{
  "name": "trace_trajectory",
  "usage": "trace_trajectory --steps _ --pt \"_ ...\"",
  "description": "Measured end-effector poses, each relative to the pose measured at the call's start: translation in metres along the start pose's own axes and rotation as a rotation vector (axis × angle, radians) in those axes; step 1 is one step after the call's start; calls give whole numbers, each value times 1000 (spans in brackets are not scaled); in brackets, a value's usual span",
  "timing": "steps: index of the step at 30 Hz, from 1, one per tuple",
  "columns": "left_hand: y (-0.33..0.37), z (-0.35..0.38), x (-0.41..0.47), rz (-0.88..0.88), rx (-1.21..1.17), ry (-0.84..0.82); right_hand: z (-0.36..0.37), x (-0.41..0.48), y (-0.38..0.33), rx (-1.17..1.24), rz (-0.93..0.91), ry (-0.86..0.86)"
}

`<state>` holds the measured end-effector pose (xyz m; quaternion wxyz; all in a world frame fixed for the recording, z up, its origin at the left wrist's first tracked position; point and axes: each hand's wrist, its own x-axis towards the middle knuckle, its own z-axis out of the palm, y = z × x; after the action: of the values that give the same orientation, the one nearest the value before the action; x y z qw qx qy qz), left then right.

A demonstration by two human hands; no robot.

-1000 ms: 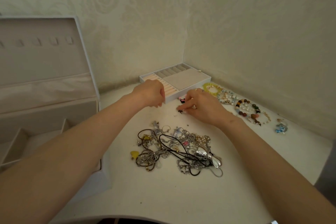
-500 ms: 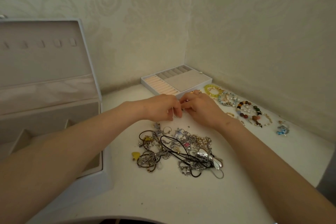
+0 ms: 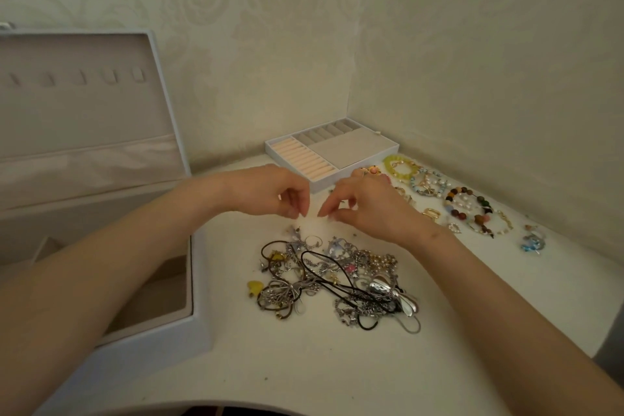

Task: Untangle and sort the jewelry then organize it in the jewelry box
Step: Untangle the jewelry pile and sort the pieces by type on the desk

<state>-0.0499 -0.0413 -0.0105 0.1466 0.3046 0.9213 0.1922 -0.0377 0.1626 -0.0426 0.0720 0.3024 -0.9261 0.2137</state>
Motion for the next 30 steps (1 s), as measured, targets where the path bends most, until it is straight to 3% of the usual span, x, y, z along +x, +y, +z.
trace_trajectory --steps 6,11,16,21,30 --pt "-1 12 7 -18 99 -79 0 0 -1 -55 51 -61" --pt "-3 8 5 0 107 -34 -14 -5 1 345 85 -198" --pt "-1 8 2 20 1 -66 -15 -10 -1 320 48 -395" --pt "4 17 8 61 21 -40 -14 -9 -3 383 93 -328" --pt "7 3 0 40 -167 92 -32 -15 -4 750 119 -145"
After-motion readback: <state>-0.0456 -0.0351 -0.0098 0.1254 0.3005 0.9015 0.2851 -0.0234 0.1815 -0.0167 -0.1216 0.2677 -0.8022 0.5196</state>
